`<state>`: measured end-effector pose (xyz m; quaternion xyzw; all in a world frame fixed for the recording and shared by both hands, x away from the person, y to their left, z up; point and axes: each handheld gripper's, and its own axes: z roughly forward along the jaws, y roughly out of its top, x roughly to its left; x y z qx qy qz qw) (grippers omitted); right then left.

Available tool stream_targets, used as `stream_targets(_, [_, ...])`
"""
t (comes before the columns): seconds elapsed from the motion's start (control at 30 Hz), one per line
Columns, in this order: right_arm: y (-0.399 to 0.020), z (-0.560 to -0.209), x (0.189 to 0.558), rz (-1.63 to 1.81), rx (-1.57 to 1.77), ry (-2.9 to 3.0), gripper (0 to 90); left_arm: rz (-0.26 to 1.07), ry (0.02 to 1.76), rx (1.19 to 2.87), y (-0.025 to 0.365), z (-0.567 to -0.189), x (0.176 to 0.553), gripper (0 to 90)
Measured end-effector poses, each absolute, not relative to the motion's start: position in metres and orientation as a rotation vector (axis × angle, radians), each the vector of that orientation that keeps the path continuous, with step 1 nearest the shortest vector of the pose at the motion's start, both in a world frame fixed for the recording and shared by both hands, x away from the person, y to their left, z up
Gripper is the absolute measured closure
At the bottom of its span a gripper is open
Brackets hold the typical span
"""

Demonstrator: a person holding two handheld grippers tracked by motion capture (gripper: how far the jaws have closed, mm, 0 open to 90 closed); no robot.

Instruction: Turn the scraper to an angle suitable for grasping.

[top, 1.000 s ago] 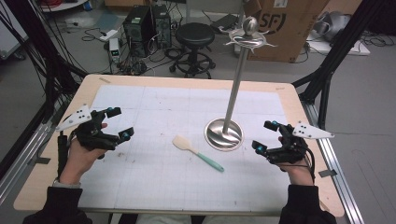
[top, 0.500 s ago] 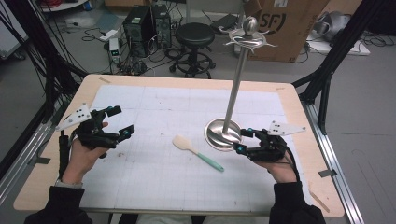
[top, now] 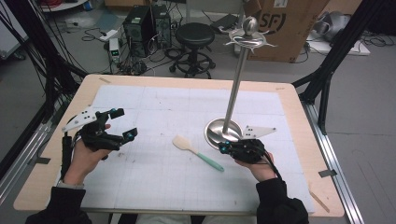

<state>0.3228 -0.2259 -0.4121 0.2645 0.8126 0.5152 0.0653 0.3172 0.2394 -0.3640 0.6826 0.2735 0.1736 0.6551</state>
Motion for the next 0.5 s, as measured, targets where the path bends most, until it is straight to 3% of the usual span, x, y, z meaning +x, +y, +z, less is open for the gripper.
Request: stream_targets(0.5, [-0.163,-0.436,0.356,1.331,0.837,2.601,89.5,0.399,0.625,1.576,0.239,-0.369,0.314,1.7])
